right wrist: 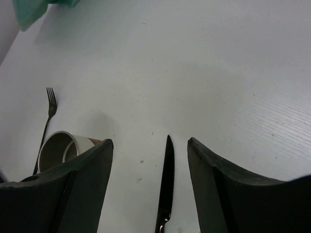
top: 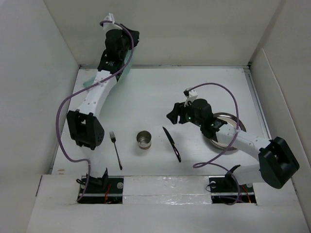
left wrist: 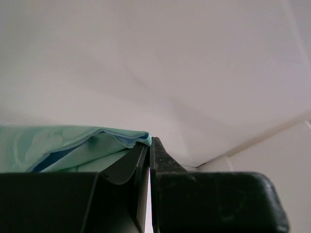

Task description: Set the dinner table for one person

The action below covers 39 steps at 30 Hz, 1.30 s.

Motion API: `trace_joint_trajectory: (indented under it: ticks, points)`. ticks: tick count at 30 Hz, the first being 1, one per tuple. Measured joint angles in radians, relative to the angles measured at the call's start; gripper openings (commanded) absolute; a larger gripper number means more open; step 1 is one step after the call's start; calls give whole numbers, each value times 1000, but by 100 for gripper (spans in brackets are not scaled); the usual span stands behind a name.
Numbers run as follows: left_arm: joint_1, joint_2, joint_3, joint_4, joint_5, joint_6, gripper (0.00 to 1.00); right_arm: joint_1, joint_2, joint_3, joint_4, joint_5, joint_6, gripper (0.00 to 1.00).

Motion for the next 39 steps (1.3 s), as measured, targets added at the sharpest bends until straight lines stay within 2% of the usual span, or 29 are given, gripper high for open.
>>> trace_joint_trajectory:
  ticks: [5,8,16,20,26,30,34,39]
  points:
    - [-99,203,339,-28,4,0,0,0,61,60,11,-3,3,74]
    - [-141,301,476,-45,3,-6,0,0,82,89,11,-2,2,76]
    - [-123,334,493,-80,-102,3,0,0,89,131,3,25,-3,79]
    - [-47,308,468,-76,-136,24,0,0,99,133,6,33,-3,80]
    - [71,187,253,-40,-154,51,0,-10,206,134,6,93,-3,74]
    - [78,142,126,5,-148,58,0,-39,264,134,5,112,0,70]
    - [76,139,46,23,-139,58,0,-56,313,134,40,109,5,71]
    - [79,139,-1,26,-136,66,0,-18,395,134,58,86,-7,73]
